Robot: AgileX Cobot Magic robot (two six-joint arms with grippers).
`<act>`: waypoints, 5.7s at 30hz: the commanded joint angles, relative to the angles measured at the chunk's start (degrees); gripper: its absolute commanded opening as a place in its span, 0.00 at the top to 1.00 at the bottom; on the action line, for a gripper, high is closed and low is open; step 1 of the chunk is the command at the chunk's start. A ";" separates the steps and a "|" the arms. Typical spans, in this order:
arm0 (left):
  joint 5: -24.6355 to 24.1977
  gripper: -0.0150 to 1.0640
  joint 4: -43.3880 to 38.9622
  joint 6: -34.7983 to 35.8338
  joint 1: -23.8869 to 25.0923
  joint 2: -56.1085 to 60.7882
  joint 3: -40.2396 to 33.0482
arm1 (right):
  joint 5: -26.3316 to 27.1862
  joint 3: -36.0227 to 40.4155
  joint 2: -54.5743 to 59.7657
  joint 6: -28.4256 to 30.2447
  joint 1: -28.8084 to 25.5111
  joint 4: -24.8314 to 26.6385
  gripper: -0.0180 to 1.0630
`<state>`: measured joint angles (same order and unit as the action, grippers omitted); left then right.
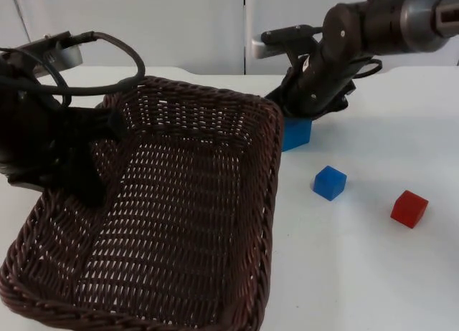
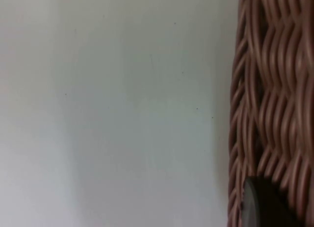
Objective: Pick up the basket with the left hand and place the largest block into the basket with the right hand.
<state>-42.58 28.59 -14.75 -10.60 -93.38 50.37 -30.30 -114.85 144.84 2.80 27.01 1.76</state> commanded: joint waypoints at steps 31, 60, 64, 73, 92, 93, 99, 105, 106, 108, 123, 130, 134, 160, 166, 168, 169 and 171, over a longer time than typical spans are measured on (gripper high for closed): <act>0.96 0.99 0.77 -0.01 0.01 0.83 -0.06 | -14.04 -0.33 -19.01 -0.22 0.03 -1.76 0.98; 0.43 0.99 0.97 -0.01 0.01 0.83 -0.06 | -28.01 0.98 -31.92 0.24 0.23 -1.39 0.98; 0.04 0.99 1.10 -0.01 0.01 0.83 -0.06 | -28.01 3.68 -34.33 0.24 0.23 -1.76 0.98; 0.04 0.99 1.10 -0.01 0.01 0.83 -0.06 | -26.85 12.11 -40.87 0.64 0.23 -1.39 0.98; -0.19 0.99 1.10 -0.01 0.01 0.83 -0.06 | -25.61 24.58 -49.10 0.86 4.89 -1.76 0.98; -0.31 0.99 1.10 -0.01 0.01 0.83 -0.06 | -25.61 24.75 -49.18 0.86 5.73 -1.76 0.98; -0.31 0.99 1.10 -0.01 0.01 0.83 -0.06 | -24.96 24.75 -49.18 1.47 11.04 -1.76 0.98; -0.31 0.99 1.10 -0.01 0.01 0.83 -0.06 | -23.73 24.75 -49.18 1.47 16.24 -1.76 0.98; -0.31 0.99 1.10 -0.01 0.01 0.83 -0.06 | -23.18 24.75 -49.18 1.47 17.12 -1.76 0.98; -0.21 0.99 1.10 -0.01 0.01 0.83 -0.06 | -22.07 24.75 -49.18 1.47 18.61 -1.76 0.98; 0.01 0.99 1.10 -0.01 0.01 0.83 -0.06 | -13.12 24.88 -49.08 1.47 19.63 -0.10 0.98; 0.01 0.99 1.10 -0.01 0.01 0.83 -0.06 | -0.34 32.78 -49.08 0.97 19.63 -0.01 0.98; 0.48 0.99 1.20 -0.01 0.01 0.83 -0.06 | 9.48 38.89 -49.08 -0.55 19.63 -0.01 0.98; 0.96 0.99 2.85 -0.01 0.01 0.83 -0.06 | 15.94 34.55 -29.94 -0.86 19.63 2.89 0.98; 1.10 0.99 3.01 -0.01 0.01 0.83 -0.06 | 16.16 33.70 -27.13 -0.86 19.63 2.89 0.95; 1.21 0.99 3.47 -0.01 0.01 0.83 -0.06 | 16.06 33.70 -27.12 -0.86 19.63 2.89 0.92; 1.21 0.99 3.47 -0.01 0.01 0.83 -0.06 | 15.91 33.70 -27.12 -0.86 19.63 2.89 0.86; 1.34 0.99 3.61 -0.01 0.01 0.83 -0.06 | 15.91 33.70 -27.12 -0.86 19.63 3.01 0.70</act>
<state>-41.91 29.96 -14.75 -10.60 -93.38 50.37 -14.84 -80.70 118.11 1.98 46.30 4.53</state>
